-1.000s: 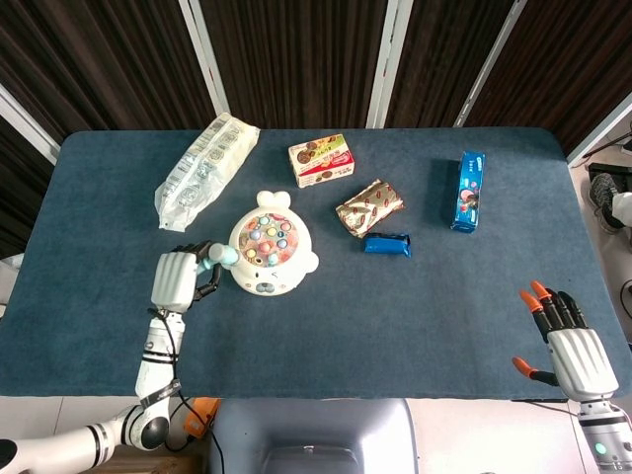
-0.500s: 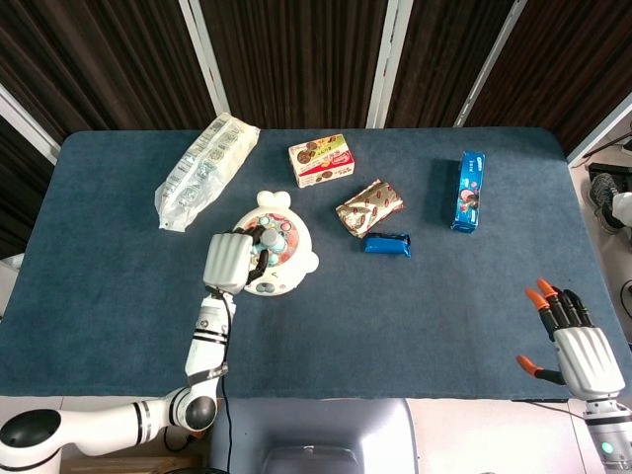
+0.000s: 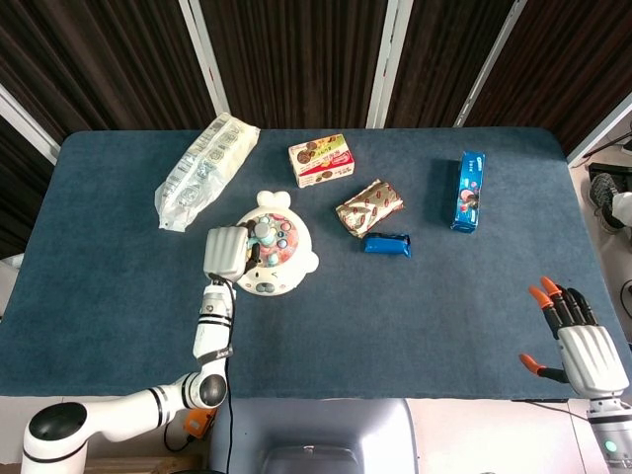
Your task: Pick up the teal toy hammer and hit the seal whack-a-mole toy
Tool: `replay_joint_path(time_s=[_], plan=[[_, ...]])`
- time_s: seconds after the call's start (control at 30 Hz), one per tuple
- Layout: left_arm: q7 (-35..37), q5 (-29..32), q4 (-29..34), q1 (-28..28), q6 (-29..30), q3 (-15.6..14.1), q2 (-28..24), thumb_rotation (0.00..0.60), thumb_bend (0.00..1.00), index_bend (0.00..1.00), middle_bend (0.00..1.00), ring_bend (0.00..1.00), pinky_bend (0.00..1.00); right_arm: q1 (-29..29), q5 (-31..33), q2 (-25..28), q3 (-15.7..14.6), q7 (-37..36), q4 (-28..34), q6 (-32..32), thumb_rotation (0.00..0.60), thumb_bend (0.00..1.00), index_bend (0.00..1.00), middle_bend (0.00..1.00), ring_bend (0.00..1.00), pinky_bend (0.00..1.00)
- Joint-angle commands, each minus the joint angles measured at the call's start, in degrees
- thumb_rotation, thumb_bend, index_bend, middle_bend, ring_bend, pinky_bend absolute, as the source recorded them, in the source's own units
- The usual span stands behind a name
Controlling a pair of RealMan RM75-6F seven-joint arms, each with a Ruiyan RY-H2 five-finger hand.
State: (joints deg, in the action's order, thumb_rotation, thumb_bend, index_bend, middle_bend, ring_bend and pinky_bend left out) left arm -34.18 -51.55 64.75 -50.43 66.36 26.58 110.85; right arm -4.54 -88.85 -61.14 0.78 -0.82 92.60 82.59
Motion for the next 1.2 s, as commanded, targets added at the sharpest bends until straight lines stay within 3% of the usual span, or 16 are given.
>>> replay_joint_path(time_s=[0.03, 0.77, 1.2], plan=[[0.8, 0.6, -1.7, -0.7, -0.8, 0.2, 0.7, 0.6, 0.82, 0.62, 0.87, 0.95, 1.0, -0.1, 0.1, 0.0, 0.0, 0.1, 0.0, -0.1, 0.6, 0.31, 0.0, 0.0, 0.0, 0.0], [2.2, 4.0, -9.1, -2.7, -5.8, -0.4, 3.0, 0.6, 0.82, 0.62, 0.87, 0.95, 1.0, -0.1, 1.5, -0.1, 0.4, 0.5, -0.3, -0.7, 0.6, 0.31, 0.0, 0.0, 0.0, 0.0], [4.1, 3.4, -7.1, -3.2, -4.4, 1.5, 0.4, 0.6, 0.82, 0.62, 0.87, 0.95, 1.0, -0.1, 1.8, 0.0, 0.5, 0.5, -0.3, -0.8, 0.6, 0.31, 0.0, 0.0, 0.0, 0.0]])
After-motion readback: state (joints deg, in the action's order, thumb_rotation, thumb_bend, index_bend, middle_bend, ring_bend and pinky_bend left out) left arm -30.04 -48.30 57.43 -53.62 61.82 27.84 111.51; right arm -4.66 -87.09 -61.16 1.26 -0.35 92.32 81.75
